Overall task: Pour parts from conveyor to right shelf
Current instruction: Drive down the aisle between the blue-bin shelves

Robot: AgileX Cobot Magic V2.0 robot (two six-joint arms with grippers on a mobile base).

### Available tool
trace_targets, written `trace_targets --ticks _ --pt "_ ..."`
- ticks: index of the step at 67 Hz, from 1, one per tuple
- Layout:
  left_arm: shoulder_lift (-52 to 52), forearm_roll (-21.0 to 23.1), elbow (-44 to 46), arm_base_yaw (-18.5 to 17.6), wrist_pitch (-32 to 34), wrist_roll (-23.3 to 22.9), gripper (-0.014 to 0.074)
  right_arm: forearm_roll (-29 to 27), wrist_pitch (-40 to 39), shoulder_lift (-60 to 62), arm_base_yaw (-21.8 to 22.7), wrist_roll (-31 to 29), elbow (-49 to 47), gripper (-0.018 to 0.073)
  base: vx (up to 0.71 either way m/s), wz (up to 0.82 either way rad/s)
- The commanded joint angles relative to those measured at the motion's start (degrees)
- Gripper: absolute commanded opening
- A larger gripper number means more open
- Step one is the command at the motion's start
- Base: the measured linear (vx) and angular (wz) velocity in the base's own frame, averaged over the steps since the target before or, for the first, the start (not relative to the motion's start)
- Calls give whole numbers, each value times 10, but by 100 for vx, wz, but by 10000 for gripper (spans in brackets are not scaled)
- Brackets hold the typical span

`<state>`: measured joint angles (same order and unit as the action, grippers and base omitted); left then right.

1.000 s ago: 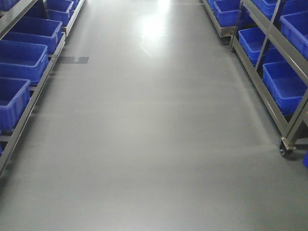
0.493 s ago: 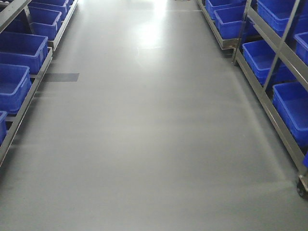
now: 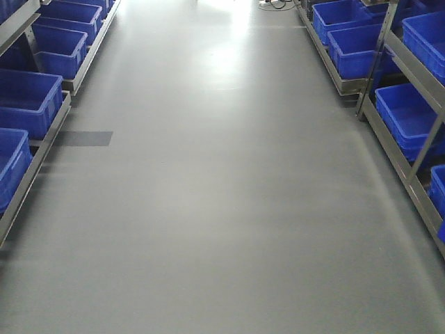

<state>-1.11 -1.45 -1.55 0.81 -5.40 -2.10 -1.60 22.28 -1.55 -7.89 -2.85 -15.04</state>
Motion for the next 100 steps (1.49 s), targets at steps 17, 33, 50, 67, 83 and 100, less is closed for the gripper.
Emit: trace_targets --ticks 17,33,50,67,83,100 --pt "-2 4 15 1 41 -4 -6 4 -47 -7 0 -6 -14 -9 61 -6" --pt "-2 4 15 1 41 -4 -6 4 -47 -7 0 -6 -14 -9 61 -11" --pt "-2 4 15 1 41 -4 -6 4 -47 -7 0 -6 -14 -9 61 -5" --pt "-2 4 15 1 41 -4 -6 4 -47 -7 0 -6 -14 -9 62 4" --pt "-2 4 15 1 41 -4 -6 4 -46 -7 0 -6 -14 -9 59 1" --pt "-2 4 15 1 41 -4 -6 4 -47 -7 0 -6 -14 -9 55 2"
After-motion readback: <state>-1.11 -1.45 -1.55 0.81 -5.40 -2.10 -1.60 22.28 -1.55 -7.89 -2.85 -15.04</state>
